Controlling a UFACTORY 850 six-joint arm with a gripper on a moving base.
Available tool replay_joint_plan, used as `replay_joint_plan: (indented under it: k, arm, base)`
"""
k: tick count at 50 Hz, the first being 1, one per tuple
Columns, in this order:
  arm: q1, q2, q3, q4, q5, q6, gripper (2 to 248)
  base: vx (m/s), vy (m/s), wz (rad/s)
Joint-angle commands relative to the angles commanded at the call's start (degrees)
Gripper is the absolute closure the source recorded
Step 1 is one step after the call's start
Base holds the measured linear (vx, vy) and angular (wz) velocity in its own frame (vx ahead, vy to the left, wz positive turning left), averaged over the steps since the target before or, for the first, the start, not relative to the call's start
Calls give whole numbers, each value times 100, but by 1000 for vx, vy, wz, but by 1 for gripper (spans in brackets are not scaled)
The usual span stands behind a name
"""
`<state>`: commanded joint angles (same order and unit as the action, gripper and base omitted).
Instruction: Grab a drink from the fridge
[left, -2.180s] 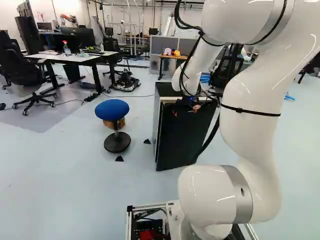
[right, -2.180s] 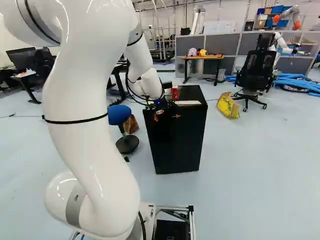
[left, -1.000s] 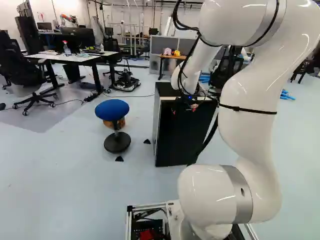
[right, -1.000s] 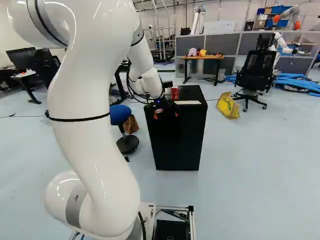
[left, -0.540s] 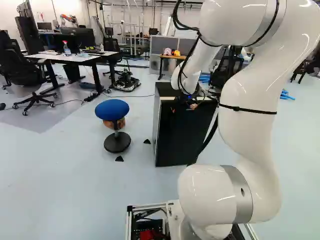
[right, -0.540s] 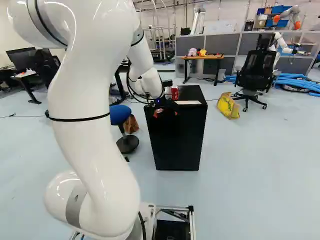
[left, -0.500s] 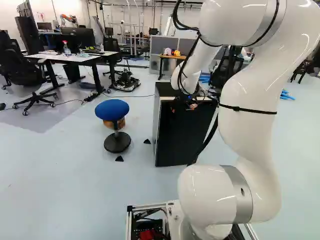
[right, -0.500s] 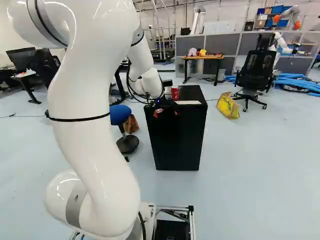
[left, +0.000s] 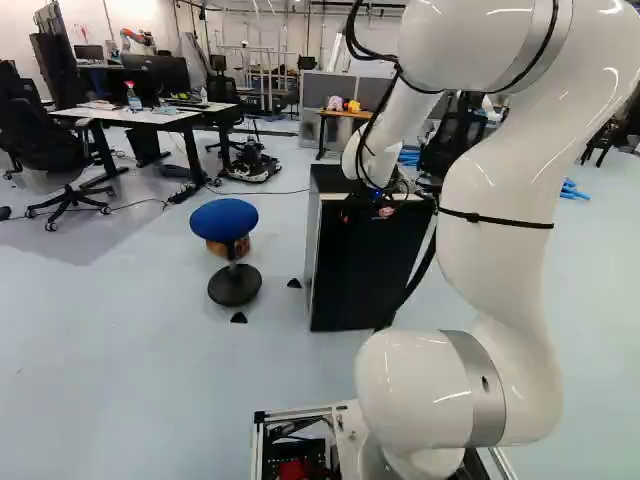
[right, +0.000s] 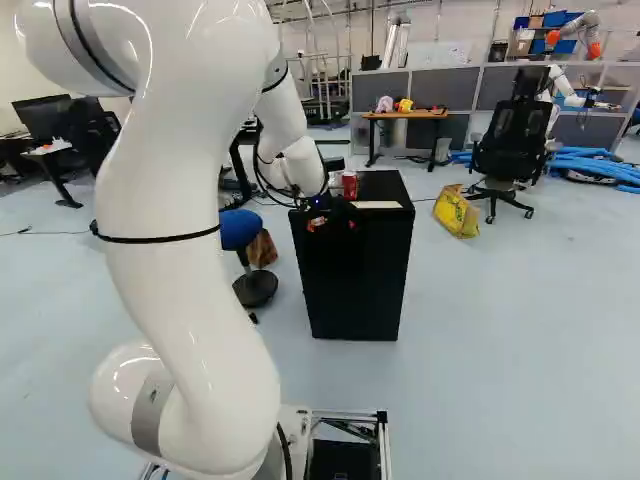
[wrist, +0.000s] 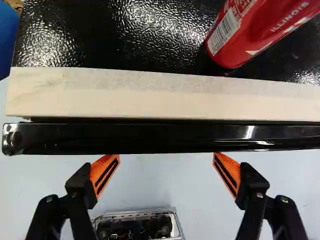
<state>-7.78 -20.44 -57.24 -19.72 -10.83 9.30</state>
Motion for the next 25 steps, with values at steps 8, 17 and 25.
replay_joint_plan:
  k: [8,17,25]
  arm:
    - [-7,60,76,0,0,0,3]
    - [-24,241,308,0,0,0,3]
    - [-37,426,539,0,0,0,3]
  base:
    - [0,0,0]
    - [0,0,0]
    - [0,0,0]
